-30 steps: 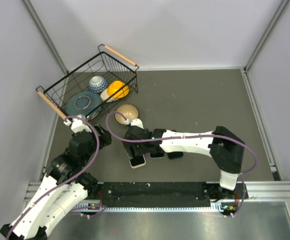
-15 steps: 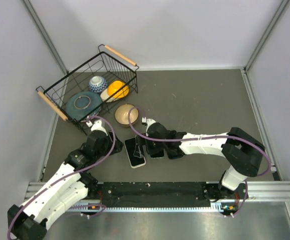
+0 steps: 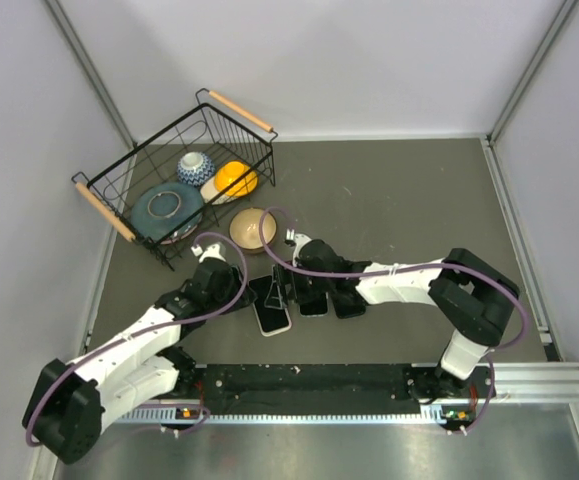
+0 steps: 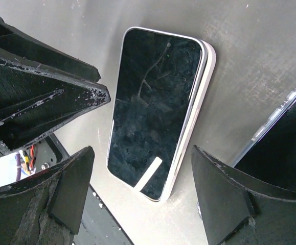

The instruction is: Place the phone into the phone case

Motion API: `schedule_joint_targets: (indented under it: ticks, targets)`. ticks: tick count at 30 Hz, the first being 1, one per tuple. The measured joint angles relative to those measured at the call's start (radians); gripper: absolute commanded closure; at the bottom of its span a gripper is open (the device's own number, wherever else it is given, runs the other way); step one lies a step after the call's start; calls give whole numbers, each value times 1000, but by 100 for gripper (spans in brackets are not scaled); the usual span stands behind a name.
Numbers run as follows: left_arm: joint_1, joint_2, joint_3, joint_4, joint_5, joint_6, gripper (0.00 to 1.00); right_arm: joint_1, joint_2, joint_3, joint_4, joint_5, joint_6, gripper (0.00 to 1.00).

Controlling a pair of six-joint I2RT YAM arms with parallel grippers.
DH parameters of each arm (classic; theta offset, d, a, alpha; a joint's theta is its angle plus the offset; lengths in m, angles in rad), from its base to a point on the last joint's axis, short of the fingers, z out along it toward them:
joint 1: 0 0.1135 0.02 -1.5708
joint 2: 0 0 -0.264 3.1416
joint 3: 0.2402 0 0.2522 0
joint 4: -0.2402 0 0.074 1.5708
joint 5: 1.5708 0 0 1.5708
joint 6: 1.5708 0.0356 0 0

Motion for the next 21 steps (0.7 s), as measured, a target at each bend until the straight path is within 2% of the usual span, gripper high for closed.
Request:
schedule_joint_targets:
  ticks: [17,21]
  targets:
    - [0,108,-32,105,7,-3,54,-1,64,1,33,-16,4,22]
    - [1,127,-38,139,24,-8,62,-1,85,11,63,-40,23,22]
